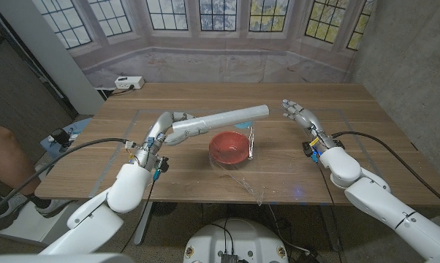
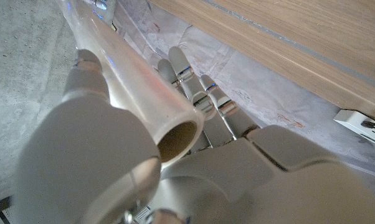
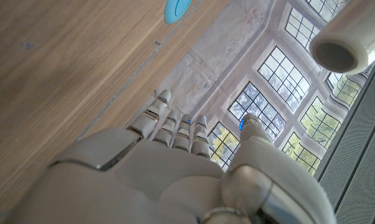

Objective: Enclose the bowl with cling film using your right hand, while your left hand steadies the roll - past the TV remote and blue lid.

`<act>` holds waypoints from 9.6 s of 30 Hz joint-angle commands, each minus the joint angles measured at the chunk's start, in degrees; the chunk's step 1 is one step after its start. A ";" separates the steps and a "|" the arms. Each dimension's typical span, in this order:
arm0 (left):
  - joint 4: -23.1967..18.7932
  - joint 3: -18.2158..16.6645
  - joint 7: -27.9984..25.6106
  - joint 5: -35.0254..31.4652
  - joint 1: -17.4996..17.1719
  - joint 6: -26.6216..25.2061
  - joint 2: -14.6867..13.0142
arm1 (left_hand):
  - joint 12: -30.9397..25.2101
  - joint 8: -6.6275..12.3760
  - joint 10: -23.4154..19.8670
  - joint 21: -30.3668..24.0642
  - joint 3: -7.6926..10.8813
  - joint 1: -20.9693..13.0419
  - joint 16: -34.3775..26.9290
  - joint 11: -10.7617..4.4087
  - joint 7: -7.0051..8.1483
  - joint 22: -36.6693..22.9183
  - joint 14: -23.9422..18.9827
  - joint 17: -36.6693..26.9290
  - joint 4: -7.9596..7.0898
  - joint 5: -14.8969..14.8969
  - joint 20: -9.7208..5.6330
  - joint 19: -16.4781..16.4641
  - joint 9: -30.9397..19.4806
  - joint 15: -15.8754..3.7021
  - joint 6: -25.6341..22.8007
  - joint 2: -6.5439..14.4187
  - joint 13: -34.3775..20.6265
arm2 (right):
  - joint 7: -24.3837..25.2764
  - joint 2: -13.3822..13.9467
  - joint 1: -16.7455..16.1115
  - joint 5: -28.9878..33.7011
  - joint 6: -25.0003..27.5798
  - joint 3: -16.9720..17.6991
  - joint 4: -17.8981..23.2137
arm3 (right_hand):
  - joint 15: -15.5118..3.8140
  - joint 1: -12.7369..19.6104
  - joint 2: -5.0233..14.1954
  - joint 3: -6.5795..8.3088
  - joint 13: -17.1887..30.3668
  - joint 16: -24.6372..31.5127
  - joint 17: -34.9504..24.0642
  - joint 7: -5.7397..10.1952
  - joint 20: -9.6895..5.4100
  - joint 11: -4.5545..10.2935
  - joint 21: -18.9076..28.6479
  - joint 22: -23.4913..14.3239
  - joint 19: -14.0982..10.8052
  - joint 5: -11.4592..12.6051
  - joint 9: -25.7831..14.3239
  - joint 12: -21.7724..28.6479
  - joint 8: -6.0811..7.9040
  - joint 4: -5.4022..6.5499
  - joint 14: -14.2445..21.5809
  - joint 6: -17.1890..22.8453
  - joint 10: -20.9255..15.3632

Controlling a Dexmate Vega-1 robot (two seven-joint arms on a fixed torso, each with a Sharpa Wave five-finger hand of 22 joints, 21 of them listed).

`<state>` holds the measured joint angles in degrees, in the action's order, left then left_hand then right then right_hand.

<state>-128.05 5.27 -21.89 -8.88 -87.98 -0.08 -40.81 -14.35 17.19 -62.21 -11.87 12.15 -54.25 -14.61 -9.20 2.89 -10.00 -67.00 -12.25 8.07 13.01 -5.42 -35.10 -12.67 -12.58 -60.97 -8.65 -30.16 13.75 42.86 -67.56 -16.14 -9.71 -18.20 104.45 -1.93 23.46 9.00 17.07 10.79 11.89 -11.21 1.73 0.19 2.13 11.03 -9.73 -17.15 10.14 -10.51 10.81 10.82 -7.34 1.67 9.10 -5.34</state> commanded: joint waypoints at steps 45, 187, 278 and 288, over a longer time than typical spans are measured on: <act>6.53 5.32 0.69 2.84 10.60 -4.34 -4.00 | 0.94 0.35 0.37 -0.04 0.55 -11.48 0.50 -0.14 0.08 -0.32 0.77 -0.12 0.01 0.37 -0.21 0.37 -0.10 0.23 0.57 12.69 -0.44 | 8.98 9.33 -16.77 14.04 16.35 3.63 24.13 | -2.66 1.02 0.05 0.03 0.10 0.84 -0.14 0.03 -0.46 -0.13 0.57 -0.21 -1.69 0.14 -0.22 0.60 0.55 0.03 2.20 0.79 -0.92; 35.67 14.62 6.65 0.39 29.23 24.42 -7.12 | 2.88 0.02 3.33 0.27 1.54 -8.31 3.25 -0.07 0.78 -0.39 5.17 0.96 -0.46 0.23 -1.92 1.89 -0.06 0.31 2.76 12.78 -0.58 | 11.64 16.26 -36.15 42.91 27.00 1.25 32.32 | -3.62 3.18 0.84 1.64 0.04 2.10 -0.31 0.35 -2.75 0.23 0.72 -0.06 -8.62 0.33 -0.41 1.45 3.38 -0.13 8.51 15.40 -7.63; 52.34 21.54 0.74 -8.04 39.04 38.49 -1.91 | 2.93 0.93 5.03 0.14 2.93 -7.23 3.40 -0.46 1.27 -0.46 8.19 0.89 -0.09 -0.41 -2.02 3.19 0.00 0.26 2.57 13.18 -0.45 | -1.88 17.66 -29.31 60.53 36.15 -9.89 37.56 | -8.54 27.53 2.35 19.81 0.16 1.59 -0.67 10.96 -6.87 9.90 0.33 -0.22 -9.65 0.06 -0.28 0.39 -0.23 -3.03 11.39 15.72 -15.17; 52.98 21.94 0.26 -8.79 39.64 38.87 -1.60 | 2.88 1.04 5.08 0.11 3.15 -7.16 3.36 -0.47 1.48 -0.46 8.32 0.90 -0.07 -0.42 -1.99 3.24 0.01 0.25 2.59 13.31 -0.48 | -4.76 18.38 -26.60 62.68 35.75 -11.33 36.54 | -8.79 31.13 2.31 19.98 0.21 1.55 -0.79 10.95 -7.32 10.15 0.27 -0.26 -8.92 -0.04 -0.28 0.51 -0.17 -2.85 11.21 14.94 -15.90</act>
<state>-75.75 26.75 -21.12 -16.86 -48.89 38.29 -42.75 -11.49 17.62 -57.39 -11.67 14.65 -51.42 -11.36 -9.71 4.30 -10.25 -59.04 -11.22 7.97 12.79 -7.47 -32.03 -12.36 -12.38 -58.10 -5.83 -30.56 12.00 60.54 -96.71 44.12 25.83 -27.74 141.56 -2.34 53.65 11.43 36.77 10.82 13.71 -11.88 12.60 -2.76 12.11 11.47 -9.74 -26.45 10.35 -10.67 11.21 10.39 -10.11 13.12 24.22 -20.53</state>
